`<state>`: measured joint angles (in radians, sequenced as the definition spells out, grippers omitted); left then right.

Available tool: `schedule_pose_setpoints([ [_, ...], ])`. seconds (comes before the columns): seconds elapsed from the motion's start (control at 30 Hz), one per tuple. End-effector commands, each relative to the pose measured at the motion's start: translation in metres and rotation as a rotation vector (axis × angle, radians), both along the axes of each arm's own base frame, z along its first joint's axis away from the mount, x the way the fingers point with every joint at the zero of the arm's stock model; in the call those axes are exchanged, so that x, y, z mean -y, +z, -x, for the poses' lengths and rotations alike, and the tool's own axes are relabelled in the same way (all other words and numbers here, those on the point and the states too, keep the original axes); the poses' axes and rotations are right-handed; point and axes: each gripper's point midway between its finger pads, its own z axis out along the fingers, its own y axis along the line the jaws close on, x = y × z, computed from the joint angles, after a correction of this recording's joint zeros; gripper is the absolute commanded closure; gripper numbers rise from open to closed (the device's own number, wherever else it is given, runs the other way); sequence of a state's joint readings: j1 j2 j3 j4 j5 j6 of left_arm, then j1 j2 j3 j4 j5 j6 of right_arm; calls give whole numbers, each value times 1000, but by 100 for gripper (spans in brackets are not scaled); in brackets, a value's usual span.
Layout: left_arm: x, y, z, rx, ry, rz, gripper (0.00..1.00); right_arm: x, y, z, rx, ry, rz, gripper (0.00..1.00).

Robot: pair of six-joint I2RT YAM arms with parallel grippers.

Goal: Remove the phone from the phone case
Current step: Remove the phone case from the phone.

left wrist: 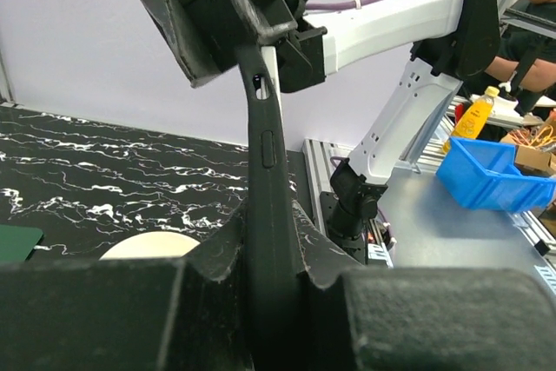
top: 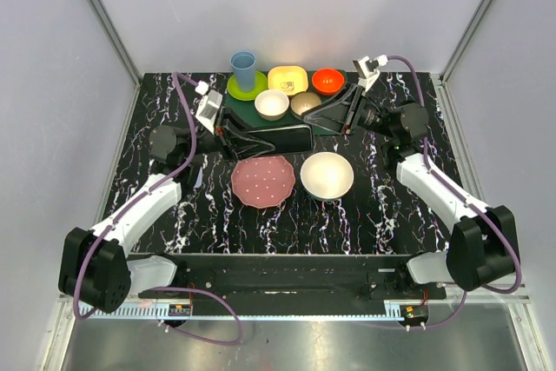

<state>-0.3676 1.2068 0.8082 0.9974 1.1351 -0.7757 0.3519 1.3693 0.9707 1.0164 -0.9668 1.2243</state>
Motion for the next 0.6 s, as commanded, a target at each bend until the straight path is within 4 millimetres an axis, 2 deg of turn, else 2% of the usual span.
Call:
schedule_pose_setpoints([
  [0.0,2,25,39,213,-95,14,100,15,28,-8,149,-99,-4,54],
  [0.13,1,23,23,170,-31,10,100,29,50,10,285,-99,14,50],
  [0.2,0,21,16,155,0,8,100,32,55,20,386,-98,53,49],
  [0.23,-1,21,14,154,9,9,100,33,54,20,372,-96,88,50],
  [0.27,-1,22,10,150,26,14,100,33,53,19,450,-118,123,50],
  [0.3,-3,21,6,138,41,11,100,33,51,19,476,-119,156,50],
  [0.33,-3,22,4,131,50,11,100,34,46,19,425,-122,210,50],
  [0.37,-3,22,1,130,62,10,100,36,41,13,523,-159,256,50],
  [0.4,-4,21,-2,114,69,4,100,38,39,10,547,-189,288,49],
  [0.43,-4,20,-4,108,76,2,100,41,26,9,507,-194,342,49],
  [0.5,-3,20,-8,92,87,0,100,45,18,5,610,-239,396,49],
  [0.53,-3,20,-9,87,88,0,100,47,1,5,581,-229,433,48],
  [0.57,-2,21,-11,85,93,3,100,48,-5,5,629,-233,451,47],
])
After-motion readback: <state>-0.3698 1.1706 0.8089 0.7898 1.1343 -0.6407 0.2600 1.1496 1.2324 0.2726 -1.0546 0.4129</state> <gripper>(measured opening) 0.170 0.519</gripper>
